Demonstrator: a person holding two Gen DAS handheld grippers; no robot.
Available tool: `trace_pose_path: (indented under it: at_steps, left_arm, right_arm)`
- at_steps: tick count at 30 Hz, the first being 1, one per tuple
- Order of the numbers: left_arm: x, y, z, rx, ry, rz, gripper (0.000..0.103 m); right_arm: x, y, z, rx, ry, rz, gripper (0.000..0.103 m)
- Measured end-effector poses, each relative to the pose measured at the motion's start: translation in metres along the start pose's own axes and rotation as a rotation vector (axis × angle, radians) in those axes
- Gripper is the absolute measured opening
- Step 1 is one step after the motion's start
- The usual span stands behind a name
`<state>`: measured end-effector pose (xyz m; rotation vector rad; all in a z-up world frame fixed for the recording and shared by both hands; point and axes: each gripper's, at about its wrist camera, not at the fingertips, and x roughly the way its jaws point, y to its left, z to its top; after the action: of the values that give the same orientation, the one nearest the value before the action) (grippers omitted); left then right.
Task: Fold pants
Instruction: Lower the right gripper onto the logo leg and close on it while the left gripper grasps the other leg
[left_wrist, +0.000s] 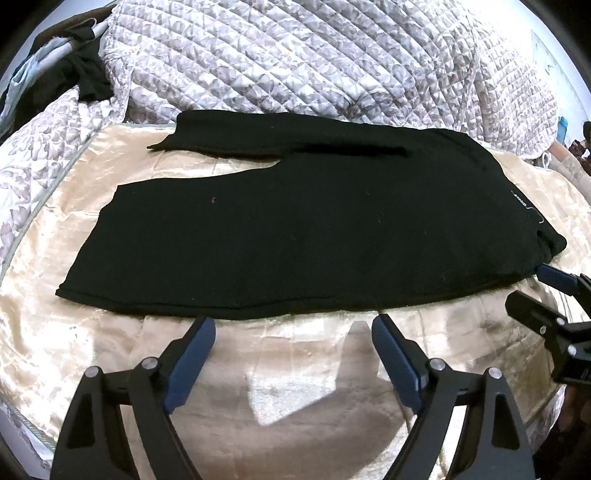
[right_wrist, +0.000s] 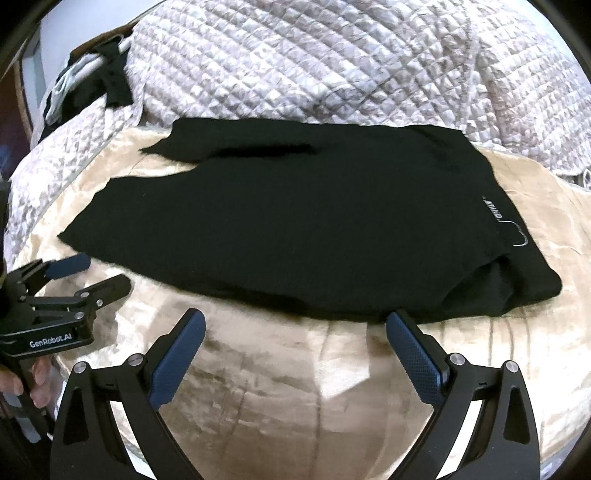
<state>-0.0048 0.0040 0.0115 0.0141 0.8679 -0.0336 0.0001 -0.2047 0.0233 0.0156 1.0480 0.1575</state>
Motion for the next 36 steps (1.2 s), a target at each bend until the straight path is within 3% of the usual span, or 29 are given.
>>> trace_pose_path:
  at_steps: [9, 13, 16, 22, 31, 36]
  left_arm:
    - [-0.001, 0.009, 0.0, -0.023, -0.004, -0.004, 0.077]
    - [-0.004, 0.021, 0.001, -0.05, -0.018, -0.007, 0.075]
    - [-0.006, 0.036, 0.002, -0.101, -0.027, -0.008, 0.075]
    - [-0.002, 0.075, -0.001, -0.248, -0.002, -0.016, 0.075]
    - [0.012, 0.108, 0.003, -0.414, -0.001, -0.102, 0.074]
    - [0.021, 0.123, 0.01, -0.494, -0.021, -0.145, 0.068]
  right_arm:
    - [-0.004, -0.019, 0.0, 0.065, 0.011, -0.005, 0.098]
    - [-0.008, -0.032, 0.0, 0.11, 0.005, -0.018, 0.091]
    - [-0.01, -0.047, 0.0, 0.169, 0.004, -0.02, 0.085]
    - [-0.014, -0.085, -0.001, 0.335, -0.014, -0.019, 0.084]
    - [-0.006, -0.126, 0.002, 0.525, -0.044, 0.024, 0.081]
    - [0.002, -0.155, 0.007, 0.666, -0.068, 0.066, 0.07]
